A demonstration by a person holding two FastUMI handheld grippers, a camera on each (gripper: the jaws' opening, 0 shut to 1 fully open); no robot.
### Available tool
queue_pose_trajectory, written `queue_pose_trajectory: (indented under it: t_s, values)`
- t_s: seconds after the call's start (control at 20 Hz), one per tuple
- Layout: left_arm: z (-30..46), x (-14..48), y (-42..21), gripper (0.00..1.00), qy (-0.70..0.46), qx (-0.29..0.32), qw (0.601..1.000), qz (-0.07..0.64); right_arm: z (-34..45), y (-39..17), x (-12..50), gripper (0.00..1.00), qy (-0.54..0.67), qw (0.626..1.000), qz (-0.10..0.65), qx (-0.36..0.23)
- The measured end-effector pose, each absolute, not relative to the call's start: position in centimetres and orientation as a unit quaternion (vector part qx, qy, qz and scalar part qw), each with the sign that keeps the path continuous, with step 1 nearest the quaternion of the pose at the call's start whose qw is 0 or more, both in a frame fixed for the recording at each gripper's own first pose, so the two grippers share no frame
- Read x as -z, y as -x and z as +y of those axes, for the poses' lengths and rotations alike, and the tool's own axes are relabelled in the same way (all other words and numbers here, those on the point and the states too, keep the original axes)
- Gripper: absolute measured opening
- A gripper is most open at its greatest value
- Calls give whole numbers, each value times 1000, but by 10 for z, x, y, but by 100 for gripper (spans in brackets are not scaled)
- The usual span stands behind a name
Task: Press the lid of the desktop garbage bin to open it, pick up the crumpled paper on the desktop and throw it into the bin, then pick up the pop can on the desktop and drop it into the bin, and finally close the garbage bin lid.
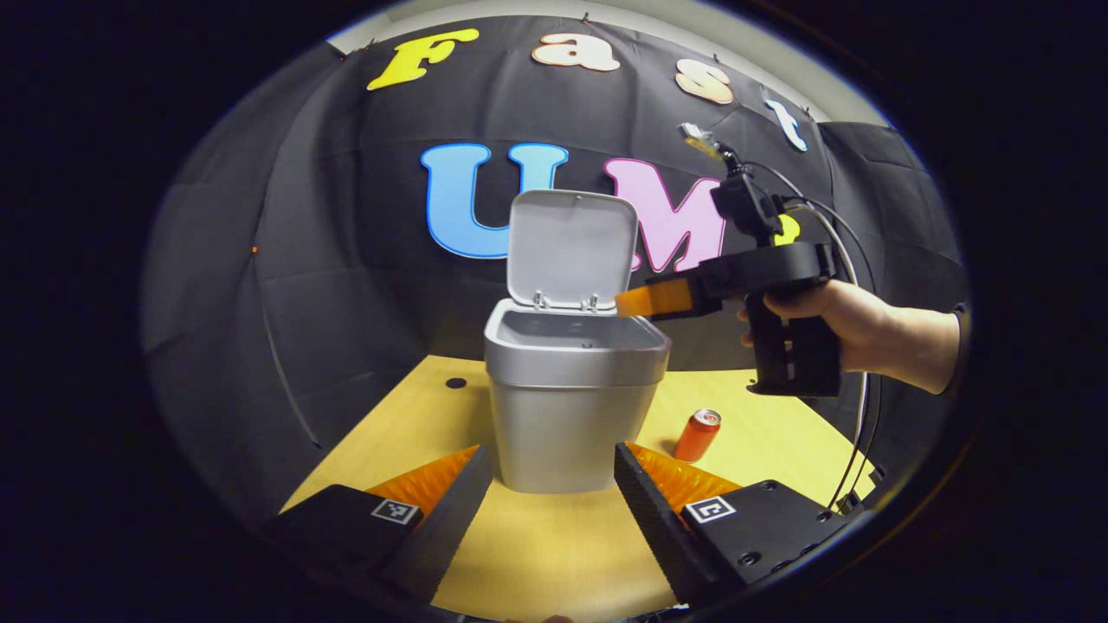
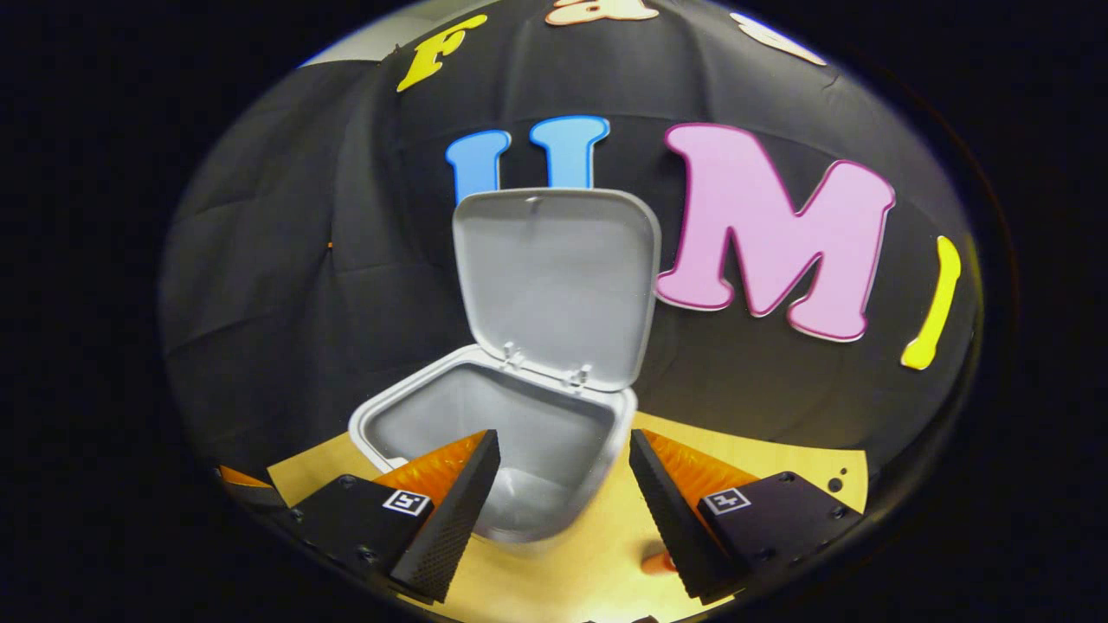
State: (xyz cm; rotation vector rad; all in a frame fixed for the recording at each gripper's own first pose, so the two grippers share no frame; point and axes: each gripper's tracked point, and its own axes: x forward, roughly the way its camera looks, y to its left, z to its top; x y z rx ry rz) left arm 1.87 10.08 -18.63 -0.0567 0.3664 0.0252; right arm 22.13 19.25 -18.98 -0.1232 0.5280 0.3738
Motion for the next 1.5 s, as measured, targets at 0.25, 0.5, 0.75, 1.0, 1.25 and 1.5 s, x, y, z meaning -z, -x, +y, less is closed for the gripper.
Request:
queue_pose_trajectory:
  t_s: [0.25, 0.5, 0.75, 1.0, 1.25, 1.5]
  values:
    - [36, 220, -47, 95, 38, 61, 978, 195, 101, -224, 174, 97, 72, 958, 246, -132]
    - [-27, 248, -81, 95, 28, 120, 973, 196, 6, -227, 172, 97, 73, 964, 247, -67]
    - [-76, 295, -121, 95, -3, 152, 964, 218, -72, -230, 164, 97, 76, 967, 244, -20]
    - [-109, 347, -165, 96, -29, 168, 956, 239, -126, -226, 155, 97, 78, 970, 232, 6]
    - [-128, 380, -202, 95, -45, 176, 952, 244, -169, -219, 158, 97, 101, 968, 228, 30]
    - [-144, 406, -231, 95, -55, 186, 949, 250, -182, -212, 175, 97, 74, 965, 249, 36]
